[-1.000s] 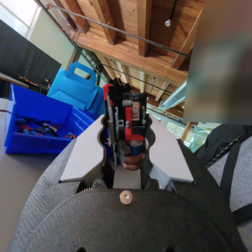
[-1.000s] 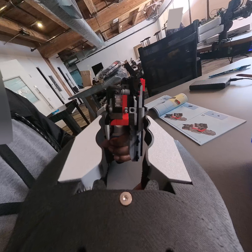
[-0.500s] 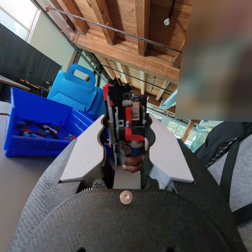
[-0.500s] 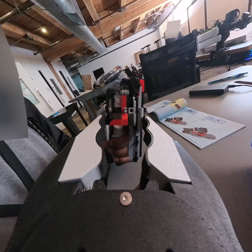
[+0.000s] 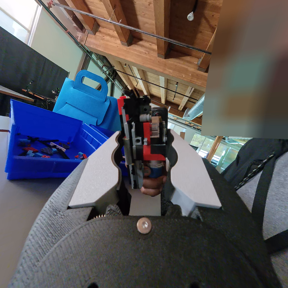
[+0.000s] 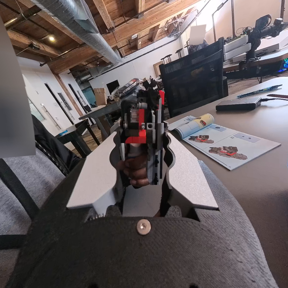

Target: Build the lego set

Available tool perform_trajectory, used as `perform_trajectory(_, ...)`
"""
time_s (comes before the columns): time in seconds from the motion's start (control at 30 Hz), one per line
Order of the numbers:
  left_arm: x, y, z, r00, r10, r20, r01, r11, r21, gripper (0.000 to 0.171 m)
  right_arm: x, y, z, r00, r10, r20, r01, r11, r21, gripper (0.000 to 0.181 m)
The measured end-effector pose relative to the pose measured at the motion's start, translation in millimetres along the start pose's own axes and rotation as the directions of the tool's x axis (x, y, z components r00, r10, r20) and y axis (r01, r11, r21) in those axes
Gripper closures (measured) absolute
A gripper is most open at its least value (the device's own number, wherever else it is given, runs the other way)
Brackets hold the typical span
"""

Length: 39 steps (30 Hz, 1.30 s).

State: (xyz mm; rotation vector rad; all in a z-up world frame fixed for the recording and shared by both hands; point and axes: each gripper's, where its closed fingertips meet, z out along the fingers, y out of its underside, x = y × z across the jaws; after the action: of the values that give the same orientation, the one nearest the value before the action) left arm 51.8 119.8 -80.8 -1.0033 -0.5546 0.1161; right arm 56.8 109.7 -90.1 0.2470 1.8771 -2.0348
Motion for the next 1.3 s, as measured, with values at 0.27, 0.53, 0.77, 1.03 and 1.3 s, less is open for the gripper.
perform_trajectory(0.27, -4, 8, 3, 0.993, -0.114, -0.027, 0.111, 0.99, -0.09, 0.113, 9, -5, -8, 0.996, 0.091, 0.022, -0.093, 0.99, 0.109, 0.125)
perform_trajectory(0.53, -9, 11, -1, 0.963, -0.265, -0.056, 0.26, 0.962, -0.079, 0.109, 18, -5, -14, 0.992, 0.126, 0.006, -0.125, 0.978, 0.168, 0.125)
perform_trajectory(0.77, -11, 22, -1, 0.974, -0.227, -0.002, 0.224, 0.965, -0.137, 0.106, 20, -13, -22, 0.992, 0.122, 0.011, -0.121, 0.963, 0.24, 0.125)
perform_trajectory(1.03, -7, 23, 6, 0.974, -0.226, -0.014, 0.223, 0.967, -0.12, 0.114, 15, -9, -17, 0.998, 0.07, 0.004, -0.069, 0.969, 0.237, 0.125)
perform_trajectory(1.3, -9, 26, 2, 0.976, -0.219, -0.007, 0.217, 0.969, -0.114, 0.114, 14, -4, -15, 0.999, 0.052, -0.005, -0.05, 0.977, 0.207, 0.125)
